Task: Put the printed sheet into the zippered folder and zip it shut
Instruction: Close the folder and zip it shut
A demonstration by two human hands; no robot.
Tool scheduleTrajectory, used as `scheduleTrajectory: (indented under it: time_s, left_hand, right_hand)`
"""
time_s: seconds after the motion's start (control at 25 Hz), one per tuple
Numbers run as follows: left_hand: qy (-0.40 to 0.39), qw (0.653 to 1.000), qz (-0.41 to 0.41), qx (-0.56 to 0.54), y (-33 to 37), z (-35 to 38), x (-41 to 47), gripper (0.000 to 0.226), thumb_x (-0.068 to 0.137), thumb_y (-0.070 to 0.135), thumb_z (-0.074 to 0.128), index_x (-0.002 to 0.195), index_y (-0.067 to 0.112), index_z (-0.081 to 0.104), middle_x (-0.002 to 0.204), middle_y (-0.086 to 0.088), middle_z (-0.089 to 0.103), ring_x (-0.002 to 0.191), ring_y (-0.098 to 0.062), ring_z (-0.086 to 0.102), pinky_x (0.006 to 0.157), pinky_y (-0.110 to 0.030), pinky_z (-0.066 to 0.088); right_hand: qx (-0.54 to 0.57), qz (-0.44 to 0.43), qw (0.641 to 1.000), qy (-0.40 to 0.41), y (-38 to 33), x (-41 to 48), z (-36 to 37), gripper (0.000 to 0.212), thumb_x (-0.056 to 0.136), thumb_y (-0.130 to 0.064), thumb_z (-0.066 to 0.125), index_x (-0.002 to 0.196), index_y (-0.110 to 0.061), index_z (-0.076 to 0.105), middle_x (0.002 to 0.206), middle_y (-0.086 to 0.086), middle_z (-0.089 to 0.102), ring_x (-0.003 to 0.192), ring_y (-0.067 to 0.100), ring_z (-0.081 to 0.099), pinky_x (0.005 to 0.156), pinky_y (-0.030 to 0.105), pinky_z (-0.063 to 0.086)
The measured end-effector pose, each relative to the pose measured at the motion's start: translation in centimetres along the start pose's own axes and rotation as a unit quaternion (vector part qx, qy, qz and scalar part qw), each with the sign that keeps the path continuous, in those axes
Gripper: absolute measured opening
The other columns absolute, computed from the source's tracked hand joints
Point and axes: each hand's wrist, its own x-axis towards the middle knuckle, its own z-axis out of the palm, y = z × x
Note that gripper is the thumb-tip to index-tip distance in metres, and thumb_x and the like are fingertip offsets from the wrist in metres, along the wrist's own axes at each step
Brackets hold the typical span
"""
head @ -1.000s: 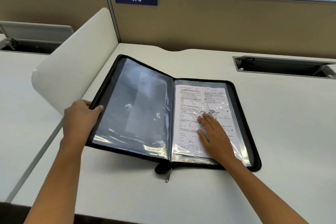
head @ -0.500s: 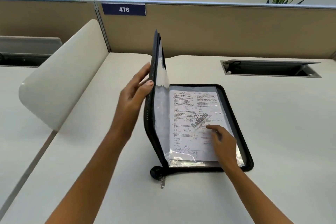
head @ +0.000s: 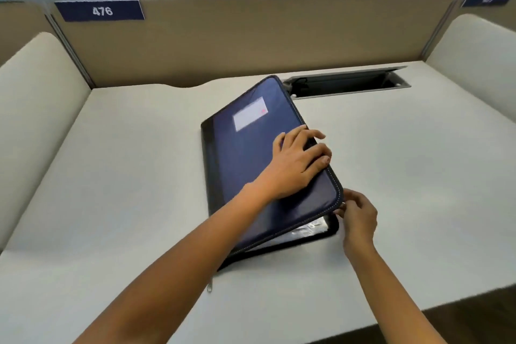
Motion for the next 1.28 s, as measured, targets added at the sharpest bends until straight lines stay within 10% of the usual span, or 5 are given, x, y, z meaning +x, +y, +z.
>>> scheduleTrajectory:
  time_s: [0.36, 0.6, 0.96, 1.28]
  left_hand:
    - [-0.140, 0.987, -0.050, 0.065, -1.4, 8.8, 0.2, 0.026, 0.095, 0.041, 0.042, 0.110, 0.025, 0.056, 0.137, -0.003, 0.038, 0.133, -0.021, 0.026, 0.110, -0.051, 0.006]
    - [-0.091, 0.994, -0.064, 0.002, -1.8, 5.8, -1.8, 0.030, 0.092, 0.033, 0.051, 0.121, 0.029, 0.053, 0.138, 0.003, 0.041, 0.125, -0.017, 0.039, 0.108, -0.039, 0.017]
    - [0.088, 0.953, -0.279, -0.081, -6.3, -3.4, -16.0, 0.004, 0.090, 0.023, 0.060, 0.091, 0.023, 0.064, 0.098, 0.006, 0.063, 0.093, -0.012, 0.055, 0.088, -0.039, 0.045]
    - [-0.019, 0.959, -0.250, -0.134, -6.6, -4.9, -24.9, 0.023, 0.084, 0.022, 0.067, 0.105, 0.029, 0.063, 0.111, 0.015, 0.060, 0.107, -0.002, 0.055, 0.093, -0.023, 0.041]
  right_hand:
    - [-0.174, -0.085, 0.981, -0.002, 1.7, -1.0, -3.4, 0.031, 0.088, 0.004, 0.041, 0.096, -0.016, 0.064, 0.095, 0.003, 0.068, 0.081, 0.012, 0.060, 0.062, 0.010, 0.040]
    - [-0.242, -0.216, 0.946, -0.011, 2.0, -3.9, -2.0, 0.035, 0.087, 0.013, 0.039, 0.096, -0.011, 0.061, 0.102, 0.005, 0.056, 0.092, 0.016, 0.051, 0.070, -0.001, 0.038]
    - [-0.324, -0.423, 0.819, -0.213, 4.4, -13.4, 4.0, 0.007, 0.083, -0.016, 0.059, 0.089, -0.018, 0.061, 0.090, -0.003, 0.056, 0.088, 0.013, 0.042, 0.078, 0.022, 0.040]
    - [-0.438, -0.517, 0.689, -0.255, 7.0, -17.8, 6.1, 0.031, 0.077, -0.046, 0.066, 0.069, -0.017, 0.063, 0.067, -0.001, 0.061, 0.065, 0.018, 0.056, 0.053, 0.028, 0.048]
